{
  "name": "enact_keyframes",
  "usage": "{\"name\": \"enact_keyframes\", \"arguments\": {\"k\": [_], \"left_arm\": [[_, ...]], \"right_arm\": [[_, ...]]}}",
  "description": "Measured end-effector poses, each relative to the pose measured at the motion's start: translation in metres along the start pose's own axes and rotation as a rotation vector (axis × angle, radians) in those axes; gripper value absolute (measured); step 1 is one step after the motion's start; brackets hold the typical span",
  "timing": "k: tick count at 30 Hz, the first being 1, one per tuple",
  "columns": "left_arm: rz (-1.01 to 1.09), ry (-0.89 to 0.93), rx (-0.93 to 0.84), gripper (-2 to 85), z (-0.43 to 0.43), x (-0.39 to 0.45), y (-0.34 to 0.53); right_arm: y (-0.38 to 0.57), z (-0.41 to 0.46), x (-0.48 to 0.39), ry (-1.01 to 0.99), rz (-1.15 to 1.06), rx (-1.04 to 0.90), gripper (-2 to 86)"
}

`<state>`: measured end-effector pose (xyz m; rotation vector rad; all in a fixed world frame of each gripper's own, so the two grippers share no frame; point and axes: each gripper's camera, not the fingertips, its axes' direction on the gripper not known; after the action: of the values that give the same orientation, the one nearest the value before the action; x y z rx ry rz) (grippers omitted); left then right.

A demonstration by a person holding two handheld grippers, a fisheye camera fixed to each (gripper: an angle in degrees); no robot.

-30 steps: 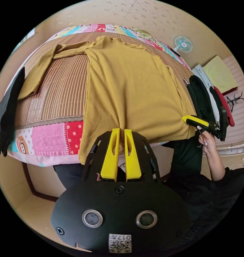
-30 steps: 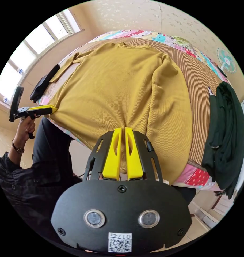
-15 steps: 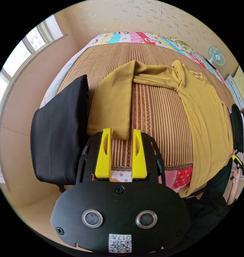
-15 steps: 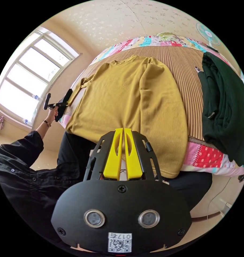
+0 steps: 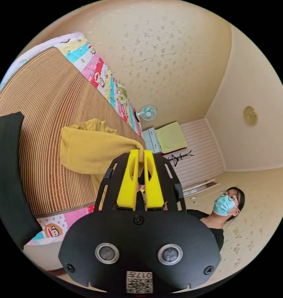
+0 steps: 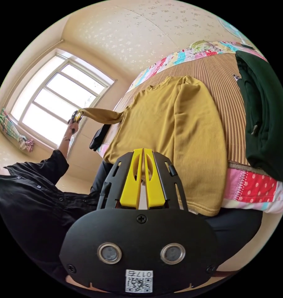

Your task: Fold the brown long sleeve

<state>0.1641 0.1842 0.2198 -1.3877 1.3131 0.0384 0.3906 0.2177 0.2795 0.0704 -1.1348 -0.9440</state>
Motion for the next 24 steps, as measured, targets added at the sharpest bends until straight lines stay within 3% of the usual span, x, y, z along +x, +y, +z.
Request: {"name": "enact_keyframes", "arguments": {"k": [3, 7, 11, 15, 24], "left_arm": [[0.083, 0.034, -0.046, 3.5, 0.024, 0.048, -0.039], [0.124, 0.086, -0.198, 3.9, 0.133, 0.072, -0.091], [0.083, 0.103, -0.289, 9.1, 0.249, 0.055, -0.109], [-0.006, 0.258, -0.288, 11.6, 0.334, 0.018, -0.082], [0.024, 0.061, -0.225, 11.2, 0.288, -0.005, 0.064]], "right_arm": [[0.001, 0.001, 0.0, -0.008, -0.029, -0.009, 0.6], [0.007, -0.007, 0.003, -0.006, -0.016, 0.002, 1.0], [0.022, -0.033, 0.013, 0.01, 0.032, 0.053, 2.1], [0.045, -0.069, 0.034, 0.12, 0.133, 0.101, 4.8], [0.044, -0.046, 0.082, 0.402, 0.367, -0.088, 12.7]]}}
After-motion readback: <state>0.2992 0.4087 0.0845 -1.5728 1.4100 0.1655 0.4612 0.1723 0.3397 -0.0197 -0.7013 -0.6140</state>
